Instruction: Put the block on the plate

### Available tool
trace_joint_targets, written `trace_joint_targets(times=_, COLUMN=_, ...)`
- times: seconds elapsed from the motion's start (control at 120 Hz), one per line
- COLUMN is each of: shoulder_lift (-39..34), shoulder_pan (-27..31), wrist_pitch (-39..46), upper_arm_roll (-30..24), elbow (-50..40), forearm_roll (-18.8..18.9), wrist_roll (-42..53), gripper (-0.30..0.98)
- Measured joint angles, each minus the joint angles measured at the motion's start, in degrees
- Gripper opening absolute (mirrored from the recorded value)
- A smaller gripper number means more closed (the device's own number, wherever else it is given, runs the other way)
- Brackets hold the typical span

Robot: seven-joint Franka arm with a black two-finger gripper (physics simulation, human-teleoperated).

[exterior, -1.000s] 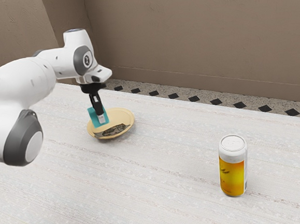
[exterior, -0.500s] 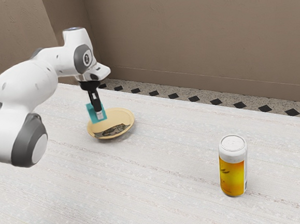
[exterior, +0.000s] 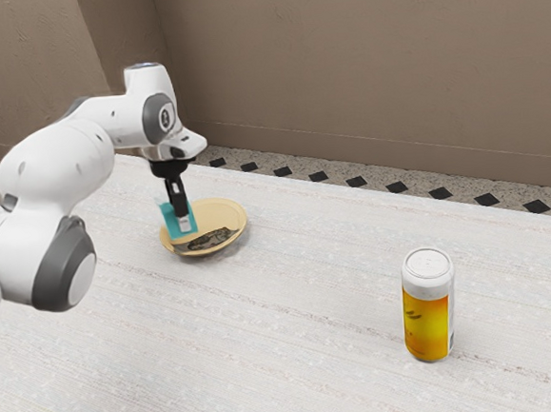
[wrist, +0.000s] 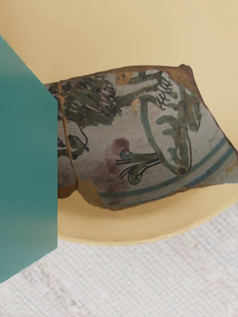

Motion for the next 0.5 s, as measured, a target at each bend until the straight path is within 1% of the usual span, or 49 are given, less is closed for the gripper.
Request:
trace_joint_targets(times=0.225, shoulder_lift=1.15, shoulder_pan=-0.14, wrist_pitch=0.70, upper_arm_roll=-0.76, elbow=0.38, forearm_roll=0.08, wrist_roll=-0.38, gripper=0.41)
trace_joint_targets(times=0.5, shoulder_lift=0.68, shoulder_pan=-0.34, wrist_pitch=1.37, upper_arm_roll=-1.48, elbow=-0.12, forearm_roll=0.04, wrist_roll=-0.70, gripper=0.59)
